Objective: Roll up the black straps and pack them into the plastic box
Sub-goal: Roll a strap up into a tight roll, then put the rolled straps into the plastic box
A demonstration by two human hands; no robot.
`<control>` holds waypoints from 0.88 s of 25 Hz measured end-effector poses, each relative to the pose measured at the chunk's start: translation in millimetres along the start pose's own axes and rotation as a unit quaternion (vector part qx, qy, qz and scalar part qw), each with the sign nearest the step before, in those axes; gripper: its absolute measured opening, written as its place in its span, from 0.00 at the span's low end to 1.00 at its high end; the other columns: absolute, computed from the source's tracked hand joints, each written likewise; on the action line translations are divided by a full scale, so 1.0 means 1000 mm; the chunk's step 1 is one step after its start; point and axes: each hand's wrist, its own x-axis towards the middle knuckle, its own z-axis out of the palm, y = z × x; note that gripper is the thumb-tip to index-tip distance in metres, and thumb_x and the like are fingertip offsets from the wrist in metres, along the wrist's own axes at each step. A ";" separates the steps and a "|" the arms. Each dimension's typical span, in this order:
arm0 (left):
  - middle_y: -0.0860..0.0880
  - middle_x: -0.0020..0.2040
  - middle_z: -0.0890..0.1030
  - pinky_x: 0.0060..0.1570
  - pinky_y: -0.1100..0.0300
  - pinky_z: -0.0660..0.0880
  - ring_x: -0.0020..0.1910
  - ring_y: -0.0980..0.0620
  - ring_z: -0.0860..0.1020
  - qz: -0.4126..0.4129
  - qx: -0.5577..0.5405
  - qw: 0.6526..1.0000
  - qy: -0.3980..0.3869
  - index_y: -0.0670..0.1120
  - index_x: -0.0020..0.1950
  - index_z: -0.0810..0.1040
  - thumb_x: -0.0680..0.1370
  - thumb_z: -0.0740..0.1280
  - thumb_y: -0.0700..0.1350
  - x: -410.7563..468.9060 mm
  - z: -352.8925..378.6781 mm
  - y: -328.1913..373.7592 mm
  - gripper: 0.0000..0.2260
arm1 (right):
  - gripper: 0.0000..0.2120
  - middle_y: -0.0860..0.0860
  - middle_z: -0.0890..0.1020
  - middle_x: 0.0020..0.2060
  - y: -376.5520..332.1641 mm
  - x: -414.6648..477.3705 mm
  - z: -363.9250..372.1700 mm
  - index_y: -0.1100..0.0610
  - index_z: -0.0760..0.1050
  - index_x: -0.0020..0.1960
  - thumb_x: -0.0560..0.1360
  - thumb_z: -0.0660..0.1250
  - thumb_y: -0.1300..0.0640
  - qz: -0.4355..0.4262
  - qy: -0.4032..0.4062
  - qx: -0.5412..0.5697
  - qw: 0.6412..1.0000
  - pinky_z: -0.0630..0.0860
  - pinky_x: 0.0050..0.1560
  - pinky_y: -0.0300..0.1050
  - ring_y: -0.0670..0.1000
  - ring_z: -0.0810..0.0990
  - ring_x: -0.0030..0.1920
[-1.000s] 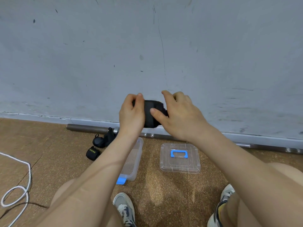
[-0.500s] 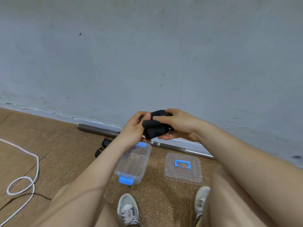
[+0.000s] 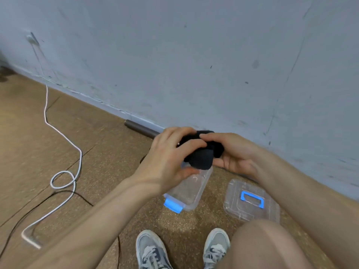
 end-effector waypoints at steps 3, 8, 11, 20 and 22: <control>0.47 0.54 0.80 0.51 0.52 0.74 0.52 0.48 0.75 0.044 -0.053 0.995 0.067 0.52 0.58 0.73 0.71 0.69 0.44 0.007 0.028 -0.013 0.16 | 0.09 0.56 0.83 0.44 0.011 0.022 -0.006 0.59 0.79 0.56 0.78 0.67 0.57 0.023 0.015 0.010 1.000 0.82 0.32 0.44 0.50 0.85 0.37; 0.57 0.41 0.81 0.45 0.55 0.76 0.43 0.56 0.79 -0.178 -0.279 0.943 0.037 0.57 0.44 0.80 0.77 0.69 0.46 0.021 0.062 -0.024 0.06 | 0.15 0.60 0.83 0.49 0.030 0.055 -0.024 0.58 0.75 0.62 0.78 0.67 0.51 0.026 0.057 -0.033 0.997 0.82 0.33 0.45 0.56 0.86 0.37; 0.52 0.44 0.79 0.49 0.58 0.73 0.47 0.51 0.77 -0.278 -0.300 0.909 0.083 0.61 0.41 0.78 0.78 0.70 0.47 0.028 0.091 -0.041 0.09 | 0.16 0.61 0.80 0.57 0.042 0.076 -0.027 0.59 0.73 0.63 0.78 0.66 0.53 -0.021 0.085 -0.039 0.995 0.84 0.40 0.51 0.59 0.86 0.49; 0.48 0.52 0.78 0.48 0.62 0.76 0.48 0.57 0.79 -0.424 -0.400 0.791 0.186 0.54 0.49 0.76 0.76 0.70 0.47 0.034 0.165 -0.047 0.05 | 0.13 0.63 0.80 0.57 0.079 0.117 -0.035 0.57 0.76 0.61 0.80 0.59 0.55 -0.022 0.075 0.015 0.997 0.82 0.41 0.47 0.60 0.85 0.49; 0.49 0.50 0.79 0.46 0.58 0.78 0.46 0.57 0.79 -0.475 -0.450 0.742 0.146 0.51 0.54 0.74 0.79 0.65 0.47 0.033 0.179 -0.049 0.04 | 0.13 0.59 0.82 0.55 0.087 0.124 -0.034 0.56 0.76 0.61 0.80 0.63 0.50 -0.018 0.057 -0.011 0.998 0.83 0.42 0.47 0.56 0.86 0.47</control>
